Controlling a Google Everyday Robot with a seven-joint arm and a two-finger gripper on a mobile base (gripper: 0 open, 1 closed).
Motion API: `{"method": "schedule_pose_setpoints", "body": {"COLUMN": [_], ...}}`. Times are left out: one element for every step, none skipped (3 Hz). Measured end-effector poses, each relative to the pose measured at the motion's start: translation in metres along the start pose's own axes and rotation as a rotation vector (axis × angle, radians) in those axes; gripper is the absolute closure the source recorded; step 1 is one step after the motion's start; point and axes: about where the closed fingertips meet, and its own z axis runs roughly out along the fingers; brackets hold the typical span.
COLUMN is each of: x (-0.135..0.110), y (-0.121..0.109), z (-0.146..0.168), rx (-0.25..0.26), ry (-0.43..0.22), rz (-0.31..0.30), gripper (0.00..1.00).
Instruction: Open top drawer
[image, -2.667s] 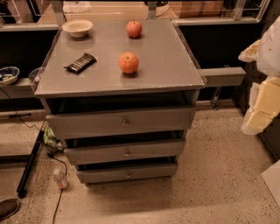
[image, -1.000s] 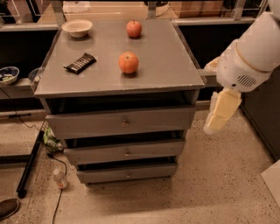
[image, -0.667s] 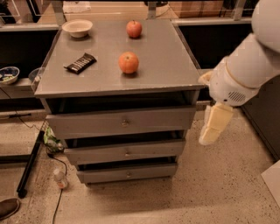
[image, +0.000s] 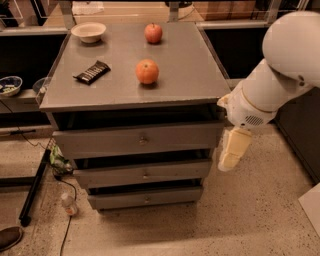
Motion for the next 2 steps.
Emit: {"method": "schedule_pose_setpoints", "body": {"x": [-0.001, -0.005], "y": [0.000, -0.011], "z": [0.012, 0.029], "rx": [-0.004, 0.013], "ry": [-0.014, -0.012], "rz": [0.015, 0.029], "gripper": [0.00, 0.00]}}
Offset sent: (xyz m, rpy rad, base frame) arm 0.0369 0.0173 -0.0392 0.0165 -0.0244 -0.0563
